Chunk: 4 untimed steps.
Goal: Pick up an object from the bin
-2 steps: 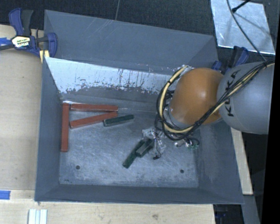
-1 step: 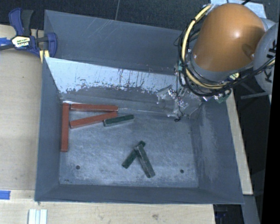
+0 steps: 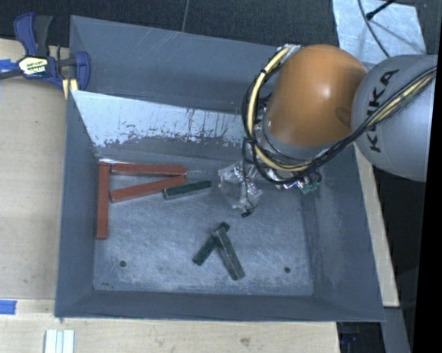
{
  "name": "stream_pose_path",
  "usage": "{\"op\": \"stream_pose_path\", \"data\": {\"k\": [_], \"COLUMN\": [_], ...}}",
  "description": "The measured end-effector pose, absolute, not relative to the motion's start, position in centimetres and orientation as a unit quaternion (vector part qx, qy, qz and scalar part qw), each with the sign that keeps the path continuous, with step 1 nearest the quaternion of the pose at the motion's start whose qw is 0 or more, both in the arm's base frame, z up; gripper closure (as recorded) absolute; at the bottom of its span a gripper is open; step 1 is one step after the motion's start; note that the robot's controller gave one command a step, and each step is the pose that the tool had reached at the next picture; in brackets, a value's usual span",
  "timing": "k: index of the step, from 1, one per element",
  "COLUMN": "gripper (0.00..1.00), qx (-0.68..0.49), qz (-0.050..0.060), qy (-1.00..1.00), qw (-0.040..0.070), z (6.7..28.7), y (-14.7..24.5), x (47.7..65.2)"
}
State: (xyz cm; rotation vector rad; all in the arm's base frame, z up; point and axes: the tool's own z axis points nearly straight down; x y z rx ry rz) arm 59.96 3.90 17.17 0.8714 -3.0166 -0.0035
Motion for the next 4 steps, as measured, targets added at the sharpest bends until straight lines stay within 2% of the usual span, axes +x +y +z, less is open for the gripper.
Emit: {"op": "stream_pose_path", "data": {"k": [1,2,3,4], "gripper": [0.00,0.00,0.00,0.00], "qx": [0.276,0.443,0.596,0.555], "qz": [-0.001,-0.001,0.003,0.004], "qy": [-0.961,-0.896,-0.803,-0.832], "qw": [-0.001,0.002,0.005,0.002], "z": [17.4,10.4,7.4,7.4], "y": [3.7,5.8,6.6,8.5], "x": [60.0,54.5,55.0,55.0]}}
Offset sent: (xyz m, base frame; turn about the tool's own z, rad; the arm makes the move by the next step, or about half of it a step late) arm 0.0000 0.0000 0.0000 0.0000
